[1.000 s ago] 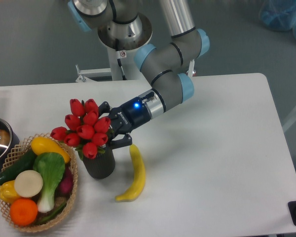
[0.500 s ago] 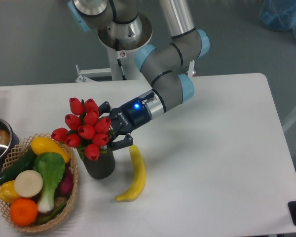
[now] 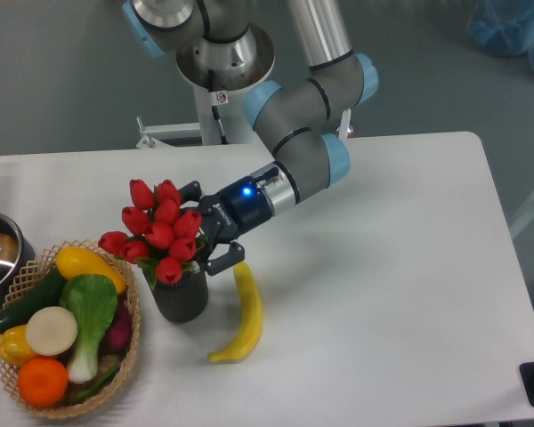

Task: Insert the flowers into the vase
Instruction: 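Push the tulip bunch further down into the vase, adjusting its position, then open the gripper to release the tulips and lift away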

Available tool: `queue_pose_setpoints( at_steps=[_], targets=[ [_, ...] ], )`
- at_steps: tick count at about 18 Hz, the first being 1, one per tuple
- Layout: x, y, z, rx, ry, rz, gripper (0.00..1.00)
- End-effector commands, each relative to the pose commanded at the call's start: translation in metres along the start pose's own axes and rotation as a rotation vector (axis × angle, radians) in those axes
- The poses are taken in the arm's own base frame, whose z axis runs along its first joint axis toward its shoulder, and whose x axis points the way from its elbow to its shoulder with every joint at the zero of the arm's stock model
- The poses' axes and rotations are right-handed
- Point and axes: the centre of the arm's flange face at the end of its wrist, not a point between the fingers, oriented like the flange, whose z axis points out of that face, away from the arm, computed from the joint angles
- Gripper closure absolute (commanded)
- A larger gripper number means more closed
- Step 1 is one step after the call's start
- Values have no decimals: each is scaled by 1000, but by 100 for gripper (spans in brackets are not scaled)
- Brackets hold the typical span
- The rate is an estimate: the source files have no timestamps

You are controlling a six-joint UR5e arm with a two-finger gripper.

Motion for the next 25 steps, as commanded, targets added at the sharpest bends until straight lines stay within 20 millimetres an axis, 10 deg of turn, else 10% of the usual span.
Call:
queue_pose_setpoints(
  at_steps=[25],
  targets=[
    [19, -21, -2, -224, 21, 58, 0]
  ],
)
